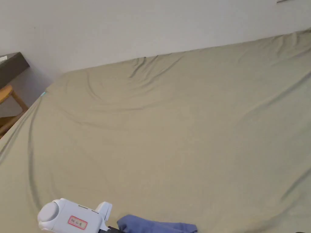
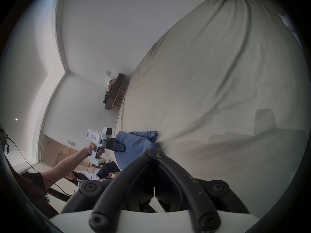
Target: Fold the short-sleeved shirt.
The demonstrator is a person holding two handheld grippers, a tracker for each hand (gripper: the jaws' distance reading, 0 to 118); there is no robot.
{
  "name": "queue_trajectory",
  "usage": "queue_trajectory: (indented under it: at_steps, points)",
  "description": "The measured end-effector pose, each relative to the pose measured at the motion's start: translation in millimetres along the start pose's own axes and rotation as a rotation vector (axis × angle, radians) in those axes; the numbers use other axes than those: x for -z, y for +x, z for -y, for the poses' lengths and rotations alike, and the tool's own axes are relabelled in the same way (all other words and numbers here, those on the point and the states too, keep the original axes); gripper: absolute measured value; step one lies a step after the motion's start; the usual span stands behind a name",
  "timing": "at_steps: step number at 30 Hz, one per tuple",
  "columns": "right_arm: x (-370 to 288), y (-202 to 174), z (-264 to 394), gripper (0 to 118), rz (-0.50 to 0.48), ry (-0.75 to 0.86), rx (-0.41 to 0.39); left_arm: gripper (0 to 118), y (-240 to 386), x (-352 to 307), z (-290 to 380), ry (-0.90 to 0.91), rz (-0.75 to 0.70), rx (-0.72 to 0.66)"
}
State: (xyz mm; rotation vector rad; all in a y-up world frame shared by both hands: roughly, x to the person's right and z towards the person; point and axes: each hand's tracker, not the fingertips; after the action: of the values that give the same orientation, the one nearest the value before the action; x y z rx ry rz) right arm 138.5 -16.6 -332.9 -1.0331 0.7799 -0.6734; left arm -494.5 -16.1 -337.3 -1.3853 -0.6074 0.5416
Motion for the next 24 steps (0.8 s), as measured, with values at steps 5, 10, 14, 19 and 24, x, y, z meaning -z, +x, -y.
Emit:
queue_trajectory:
  at_steps: [5,10,14,19,24]
  points:
    - [26,-16,-8,0,0.002,-0.007,-0.01,22,-67,-93,15,0.054,-0.104,-0.107]
    - [50,-27,-9,0,0.006,-0.018,-0.002,22,-122,-168,35,0.118,-0.14,-0.234]
    - [62,-31,-9,0,0.031,-0.036,-0.01,22,-146,-189,41,0.111,-0.236,-0.275]
    - [68,-37,-5,0,0.063,-0.064,-0.018,22,-150,-165,46,0.044,-0.309,-0.304]
    - [66,-41,-5,0,0.091,-0.069,-0.032,23,-176,-156,57,0.069,-0.282,-0.369]
